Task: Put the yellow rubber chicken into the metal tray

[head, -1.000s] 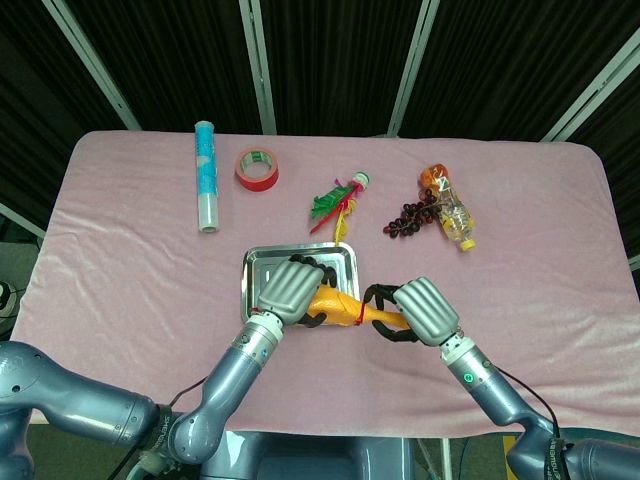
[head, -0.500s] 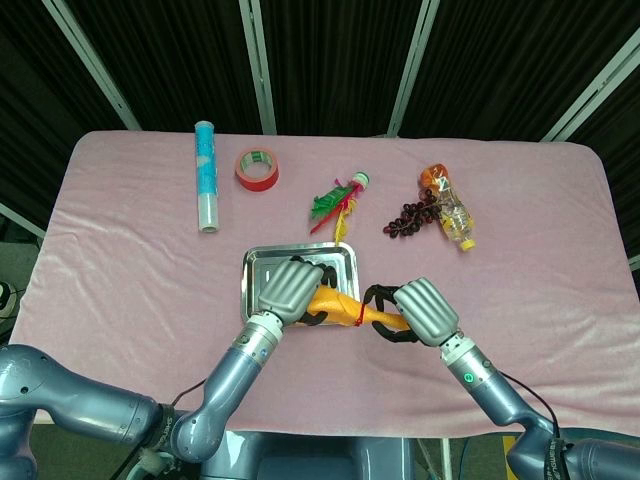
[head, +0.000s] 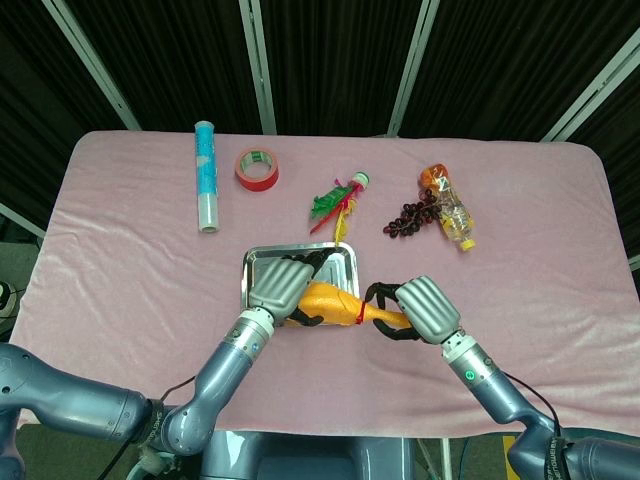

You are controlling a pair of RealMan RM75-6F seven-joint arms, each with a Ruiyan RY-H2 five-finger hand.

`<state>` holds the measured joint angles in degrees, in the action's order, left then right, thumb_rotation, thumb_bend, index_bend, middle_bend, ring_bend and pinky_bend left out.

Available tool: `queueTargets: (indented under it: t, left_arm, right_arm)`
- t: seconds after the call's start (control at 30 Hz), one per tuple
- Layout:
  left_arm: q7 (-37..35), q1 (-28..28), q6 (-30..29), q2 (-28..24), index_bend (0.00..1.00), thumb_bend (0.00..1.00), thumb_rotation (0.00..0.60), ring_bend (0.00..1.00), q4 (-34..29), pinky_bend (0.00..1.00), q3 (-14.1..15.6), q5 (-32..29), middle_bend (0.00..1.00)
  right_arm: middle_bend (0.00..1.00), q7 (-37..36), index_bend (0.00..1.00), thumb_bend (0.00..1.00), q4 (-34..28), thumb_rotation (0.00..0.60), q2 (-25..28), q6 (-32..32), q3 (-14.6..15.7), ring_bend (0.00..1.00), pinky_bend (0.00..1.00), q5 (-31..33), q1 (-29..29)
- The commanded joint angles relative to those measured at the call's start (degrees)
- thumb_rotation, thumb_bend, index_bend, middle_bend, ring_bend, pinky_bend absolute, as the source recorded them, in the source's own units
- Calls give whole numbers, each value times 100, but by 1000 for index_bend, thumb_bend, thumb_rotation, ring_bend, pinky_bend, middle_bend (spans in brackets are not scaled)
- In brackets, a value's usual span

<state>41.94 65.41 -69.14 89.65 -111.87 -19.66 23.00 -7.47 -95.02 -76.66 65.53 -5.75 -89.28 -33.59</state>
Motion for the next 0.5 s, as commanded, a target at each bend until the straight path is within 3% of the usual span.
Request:
queueTargets:
  t: [0.03,0.23,0.37,0.5]
  left_arm:
    - [-30,1,22,-5,120,142,600,223,15,279,7,-3,164]
    - [-148,19,178,8,261,299,600,224,33,279,6,-9,213]
    - [-255,27,277,33,393,449,600,256,52,280,6,49,293]
    - [-276,45,267,55,544,564,600,350,88,307,39,122,433]
  right_arm:
    - [785,4,1000,889,-4,600,-1,-3,3,780,882,0,-2]
    - [785,29,1000,889,-26,600,-18,-13,16,780,882,-24,-14]
    - [785,35,1000,888,-37,600,-25,-12,16,781,882,-25,-19]
    - [786,29,1000,888,-51,600,-13,8,19,781,882,-37,-11]
